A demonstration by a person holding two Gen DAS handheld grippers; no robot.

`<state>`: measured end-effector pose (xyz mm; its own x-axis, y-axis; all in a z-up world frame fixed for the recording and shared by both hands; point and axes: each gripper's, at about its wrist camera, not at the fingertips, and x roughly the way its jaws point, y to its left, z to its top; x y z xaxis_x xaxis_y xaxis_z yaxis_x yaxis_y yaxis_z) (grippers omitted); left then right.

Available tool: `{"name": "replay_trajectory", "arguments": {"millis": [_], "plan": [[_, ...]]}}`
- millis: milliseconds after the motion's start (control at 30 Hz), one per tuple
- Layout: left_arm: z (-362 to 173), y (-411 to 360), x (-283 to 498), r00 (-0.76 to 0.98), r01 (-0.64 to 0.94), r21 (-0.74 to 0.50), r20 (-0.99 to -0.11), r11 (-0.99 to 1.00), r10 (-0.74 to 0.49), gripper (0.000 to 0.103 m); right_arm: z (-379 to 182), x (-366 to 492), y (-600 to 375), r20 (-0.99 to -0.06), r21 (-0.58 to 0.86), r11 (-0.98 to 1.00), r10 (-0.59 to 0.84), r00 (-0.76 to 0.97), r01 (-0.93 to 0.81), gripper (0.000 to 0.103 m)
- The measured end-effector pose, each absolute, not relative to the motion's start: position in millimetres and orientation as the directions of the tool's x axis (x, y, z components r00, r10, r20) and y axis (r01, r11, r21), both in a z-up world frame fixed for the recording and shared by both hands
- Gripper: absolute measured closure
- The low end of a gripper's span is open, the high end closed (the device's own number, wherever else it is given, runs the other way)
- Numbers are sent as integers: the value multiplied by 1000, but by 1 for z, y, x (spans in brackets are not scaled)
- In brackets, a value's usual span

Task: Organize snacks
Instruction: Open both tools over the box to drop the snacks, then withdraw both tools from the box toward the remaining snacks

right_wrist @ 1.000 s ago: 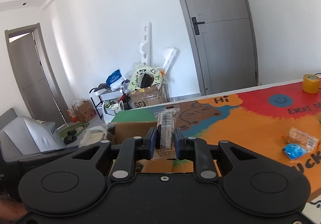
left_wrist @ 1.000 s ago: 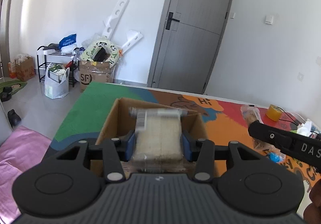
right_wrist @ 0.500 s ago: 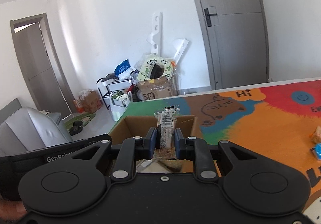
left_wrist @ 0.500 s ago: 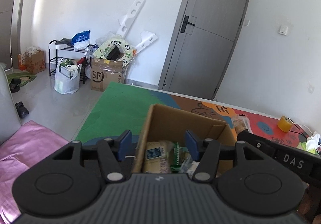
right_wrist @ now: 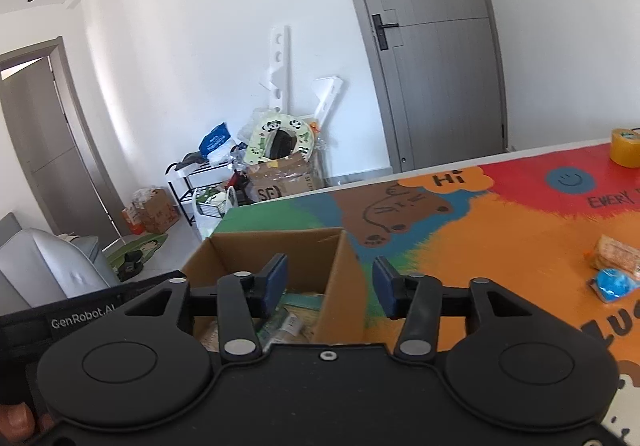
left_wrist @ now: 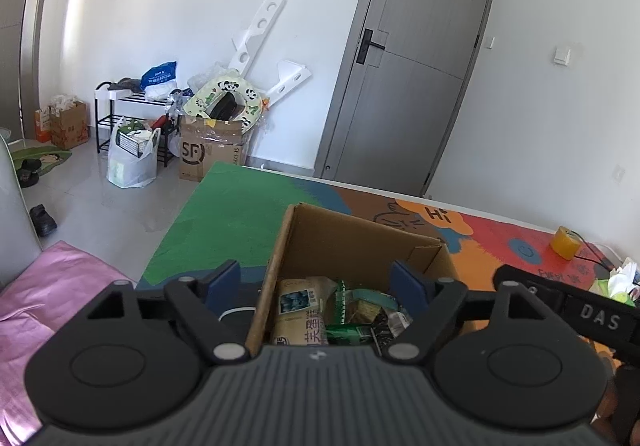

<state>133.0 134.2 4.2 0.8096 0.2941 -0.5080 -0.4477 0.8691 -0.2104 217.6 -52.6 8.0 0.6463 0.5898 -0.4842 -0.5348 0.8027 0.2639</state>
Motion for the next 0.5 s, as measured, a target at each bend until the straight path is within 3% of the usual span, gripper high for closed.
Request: {"name": "replay_trajectory", "arguments": {"millis": [133,200,500], "plan": [[8,124,136,809,-445,-192,-504,874,301,15,10,216,-65,-486,267,807,584,650,-526,49],[8,119,137,809,-445,-191,-506,875,300,12,11,215,-72,-481,264,812,579,658,-521,39],[10,89,147,803,-428,-172,-522,887,287,9,10,218,-110,-485,281,830,556,675,-482,22]]}}
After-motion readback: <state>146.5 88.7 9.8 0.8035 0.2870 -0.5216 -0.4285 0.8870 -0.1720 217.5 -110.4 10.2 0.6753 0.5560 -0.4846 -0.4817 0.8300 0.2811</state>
